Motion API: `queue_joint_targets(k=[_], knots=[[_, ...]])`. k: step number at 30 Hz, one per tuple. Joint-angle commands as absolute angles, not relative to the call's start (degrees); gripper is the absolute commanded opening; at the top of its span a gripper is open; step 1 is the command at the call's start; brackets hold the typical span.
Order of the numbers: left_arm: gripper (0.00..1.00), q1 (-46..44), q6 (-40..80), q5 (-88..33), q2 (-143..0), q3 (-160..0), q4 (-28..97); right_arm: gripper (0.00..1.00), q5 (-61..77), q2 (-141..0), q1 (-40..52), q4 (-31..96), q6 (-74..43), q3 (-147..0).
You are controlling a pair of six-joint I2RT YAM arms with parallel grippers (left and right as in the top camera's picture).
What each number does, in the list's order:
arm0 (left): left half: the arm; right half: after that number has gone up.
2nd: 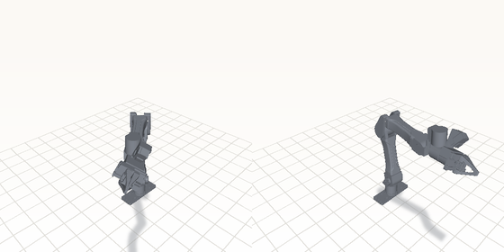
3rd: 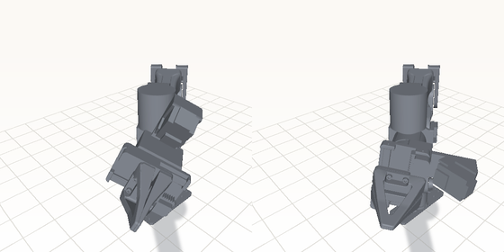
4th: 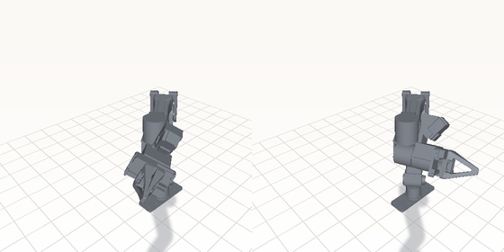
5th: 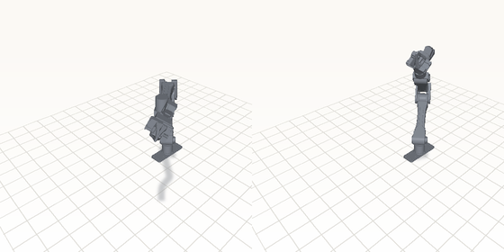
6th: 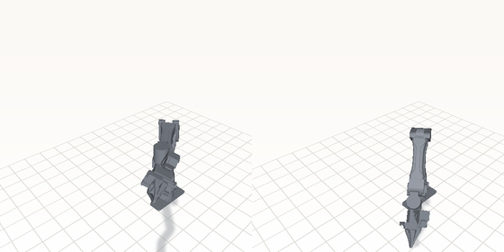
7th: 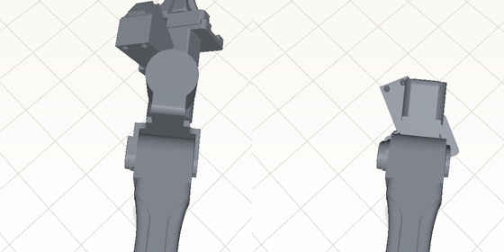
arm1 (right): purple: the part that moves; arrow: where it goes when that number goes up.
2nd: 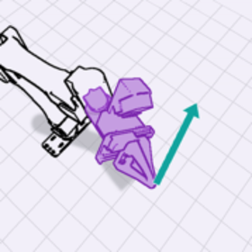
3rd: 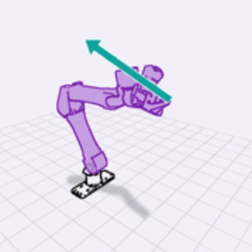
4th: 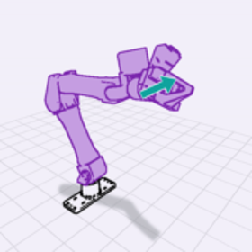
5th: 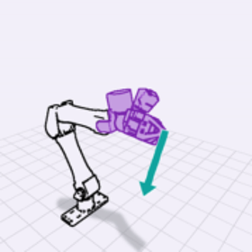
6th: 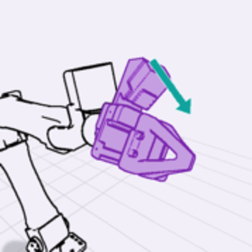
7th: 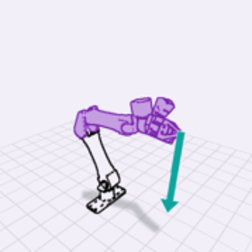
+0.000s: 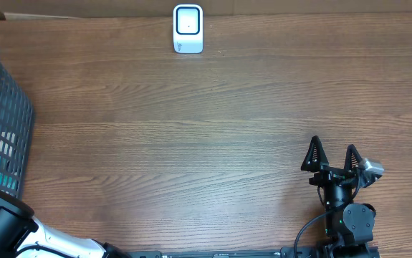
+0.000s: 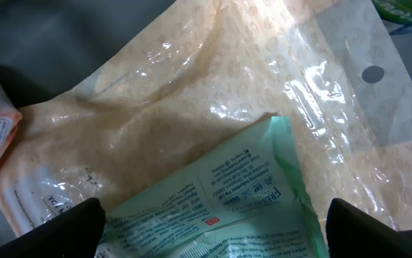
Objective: Scan the item barcode
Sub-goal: 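Reach into the basket and grasp the teal snack packet with left gripper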
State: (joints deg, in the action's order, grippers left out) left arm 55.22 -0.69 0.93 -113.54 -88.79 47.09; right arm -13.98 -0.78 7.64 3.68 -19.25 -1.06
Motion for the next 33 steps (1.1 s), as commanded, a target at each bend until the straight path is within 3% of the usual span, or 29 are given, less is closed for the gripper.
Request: queue_joint_targets(k=[1, 5, 10, 18, 22, 27, 33], knots=[[0.90, 54.6, -4.6, 1.4, -114.5, -89.8, 47.0, 1.00, -14.8, -0.2, 8.1, 3.3, -18.8, -0.4], [0.95, 54.0, -13.0, 2.5, -114.5, -89.8, 47.9, 1.00, -14.8, -0.2, 8.1, 3.3, -18.8, -0.4], [0.95, 53.9, -13.6, 4.6, -114.6, -89.8, 48.1, 1.00, -14.8, -0.2, 8.1, 3.3, -18.8, -0.4], [0.78, 54.0, -13.6, 4.7, -116.2, -88.9, 48.9, 1.00, -14.8, -0.2, 8.1, 3.3, -18.8, -0.4], [0.61, 53.9, -13.5, 4.5, -116.7, -88.9, 49.3, 1.00, -14.8, -0.2, 8.1, 3.3, -18.8, -0.4], [0.04, 53.9, -13.5, 4.4, -116.7, -88.9, 49.2, 1.00, -14.8, -0.2, 8.1, 3.3, -18.8, -0.4], [0.04, 53.9, -10.6, 4.4, -116.4, -89.6, 49.4, 1.00, -14.8, -0.2, 8.1, 3.3, -18.8, -0.4]])
